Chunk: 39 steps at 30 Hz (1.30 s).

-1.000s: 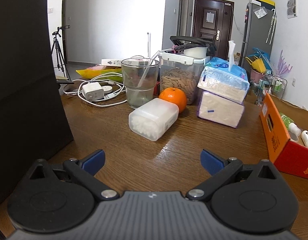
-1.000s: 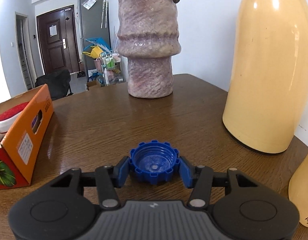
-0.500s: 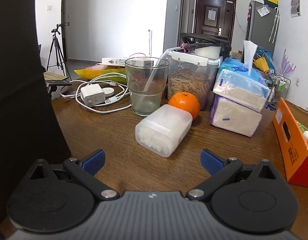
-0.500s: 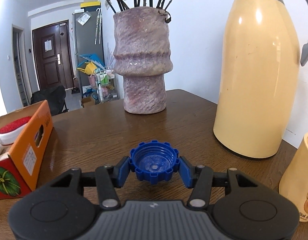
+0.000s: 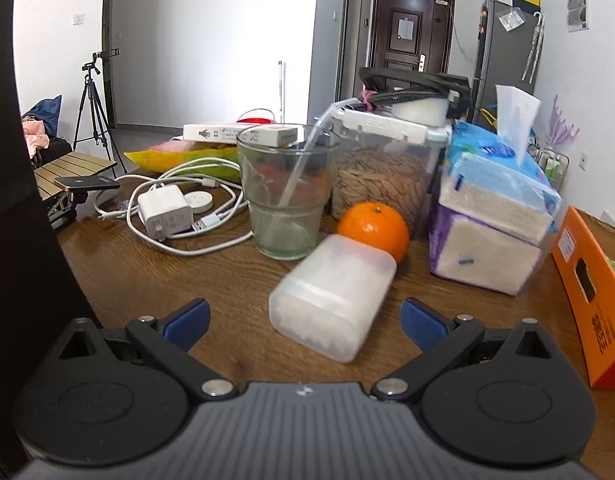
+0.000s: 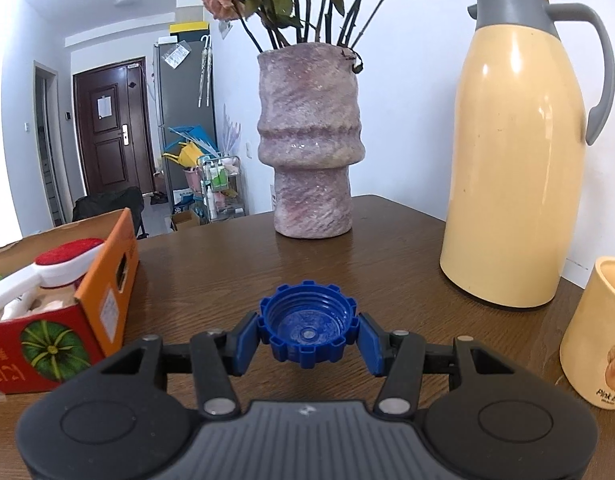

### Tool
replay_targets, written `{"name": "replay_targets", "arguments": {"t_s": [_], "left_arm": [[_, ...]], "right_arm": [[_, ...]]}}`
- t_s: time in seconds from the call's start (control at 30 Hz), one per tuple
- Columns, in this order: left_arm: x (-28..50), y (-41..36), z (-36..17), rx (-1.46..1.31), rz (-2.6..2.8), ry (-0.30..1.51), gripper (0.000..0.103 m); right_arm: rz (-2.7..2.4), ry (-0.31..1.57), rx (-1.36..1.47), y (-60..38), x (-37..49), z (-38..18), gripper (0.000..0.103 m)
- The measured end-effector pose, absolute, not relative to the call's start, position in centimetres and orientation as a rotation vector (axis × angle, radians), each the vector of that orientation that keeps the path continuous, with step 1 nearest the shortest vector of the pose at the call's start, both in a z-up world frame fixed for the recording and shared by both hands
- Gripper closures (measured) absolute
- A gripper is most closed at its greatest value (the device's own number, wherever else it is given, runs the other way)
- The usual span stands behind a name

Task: Organize rigid objects
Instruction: 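Grasp the white plastic container with the left tool while the right tool grasps the blue bottle cap, then carry the white container with the left tool while the right tool carries the blue cap over the box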

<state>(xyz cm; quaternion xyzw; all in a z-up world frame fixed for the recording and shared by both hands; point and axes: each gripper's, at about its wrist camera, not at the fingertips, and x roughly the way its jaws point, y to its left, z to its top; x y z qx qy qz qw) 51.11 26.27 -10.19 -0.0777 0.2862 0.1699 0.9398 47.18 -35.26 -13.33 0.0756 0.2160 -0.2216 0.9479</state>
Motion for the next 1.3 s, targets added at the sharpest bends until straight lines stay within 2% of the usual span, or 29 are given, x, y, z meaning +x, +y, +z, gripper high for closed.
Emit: {"name": "replay_targets", "arguments": {"t_s": [0.47,0.5,0.6,1.03,1.3], "left_arm": [[55.2,26.7,-11.8,-0.117,0.265,0.642,0.0],[55.3,26.8,-11.9,-0.126,0.262,0.645,0.003],[55.5,27.2,-12.2,-0.145,0.254,0.662,0.025],[54.0,26.3,-11.4,-0.114,0.293,0.601,0.032],[52.4,24.6,-10.9,-0.086,0.284,0.582,0.033]], "right_arm": [[-0.497,0.42,0.164,-34.3,46.3,-13.2,0.051],[-0.5,0.421,0.166,-34.3,46.3,-13.2,0.051],[-0.507,0.424,0.17,-34.3,46.3,-13.2,0.051],[-0.511,0.429,0.181,-34.2,46.4,-13.3,0.051],[-0.504,0.43,0.202,-34.6,46.4,-13.4,0.051]]}}
